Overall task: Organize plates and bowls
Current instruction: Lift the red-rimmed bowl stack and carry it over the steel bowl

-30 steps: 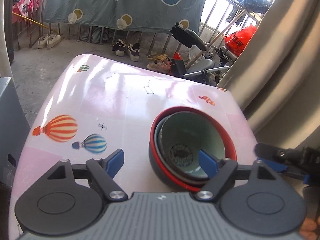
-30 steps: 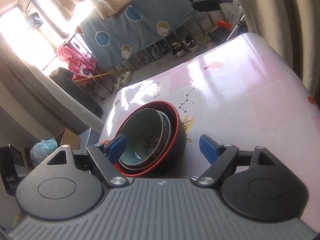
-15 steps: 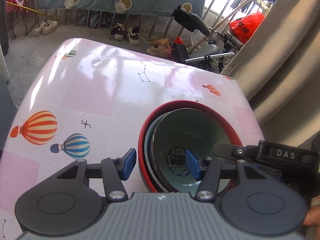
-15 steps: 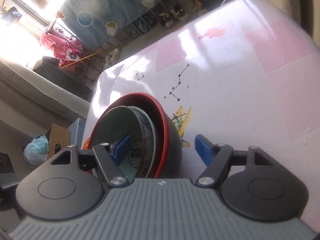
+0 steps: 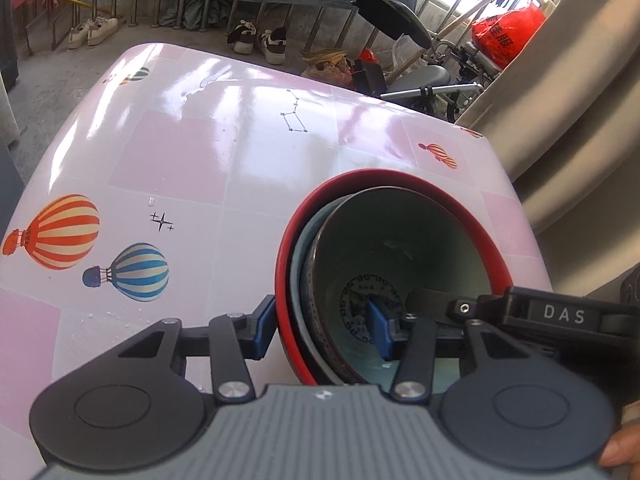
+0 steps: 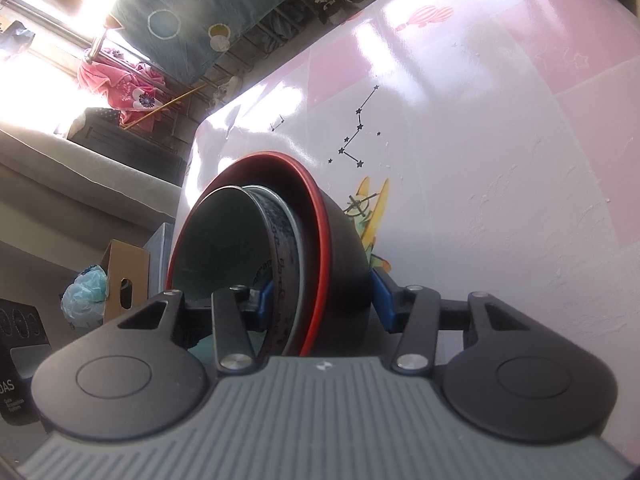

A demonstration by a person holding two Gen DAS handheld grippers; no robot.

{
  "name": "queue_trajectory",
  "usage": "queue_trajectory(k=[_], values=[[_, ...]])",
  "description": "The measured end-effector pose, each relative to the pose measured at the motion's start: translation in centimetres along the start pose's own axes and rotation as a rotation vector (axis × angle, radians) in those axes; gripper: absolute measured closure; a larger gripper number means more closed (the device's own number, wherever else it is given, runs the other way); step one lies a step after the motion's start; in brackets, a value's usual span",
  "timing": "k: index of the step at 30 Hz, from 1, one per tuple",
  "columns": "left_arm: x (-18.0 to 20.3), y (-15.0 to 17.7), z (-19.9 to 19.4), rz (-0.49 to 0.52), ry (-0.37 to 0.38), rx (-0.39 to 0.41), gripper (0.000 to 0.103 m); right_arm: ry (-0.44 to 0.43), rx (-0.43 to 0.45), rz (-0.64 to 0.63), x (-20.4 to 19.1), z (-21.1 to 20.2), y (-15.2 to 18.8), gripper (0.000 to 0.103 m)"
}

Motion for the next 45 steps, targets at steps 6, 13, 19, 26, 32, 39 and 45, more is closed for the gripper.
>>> queue_trajectory(k=[6, 13, 19, 26, 32, 39, 45], values=[[-0.1, 0.2, 0.8, -0.004, -0.010, -0.003, 0.056, 0.002, -0.011, -0.002, 0.2, 0.8, 0.1, 0.057], [-0.1, 0.3, 0.9, -0.016, -0.016, 0.020, 0.052, 0.025, -0.001, -0.033, -0.2, 0.7, 0.1, 0.058], [0.0, 0.5, 0.6, -0.005, -0.025, 0.033, 0.053, 0.046, 0.009, -0.047, -0.5, 0.5, 0.1, 0.059], [0.1, 0.5, 0.3, -0.004, -0.045, 0.044, 0.054, 0.057, 0.004, -0.041, -0.7, 0.6, -0.2, 0.059], [0.2, 0.2, -0.1, -0.010, -0.044, 0.062, 0.054, 0.057, -0.001, -0.047, -0.9, 0.6, -0.5, 0.059], [0.6, -0.1, -1.2, -0.013, -0.034, 0.082, 0.054, 0.046, 0.011, -0.056, -1.5, -0.1, -1.0, 0.059], [1.2, -0.1, -3.2, -0.012, -0.028, 0.101, 0.054, 0.041, 0.026, -0.069, -2.1, -1.5, -1.2, 0.059]])
Point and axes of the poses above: each gripper's, at about its wrist camera, not at the fingertips, and z roughly the way its jaws point, x to its right, y to its underside, the point moved 9 cm from there along z, roughly the way its jaws point, and after that the axes turned 3 degrees about -x, right-handed, at the moved point
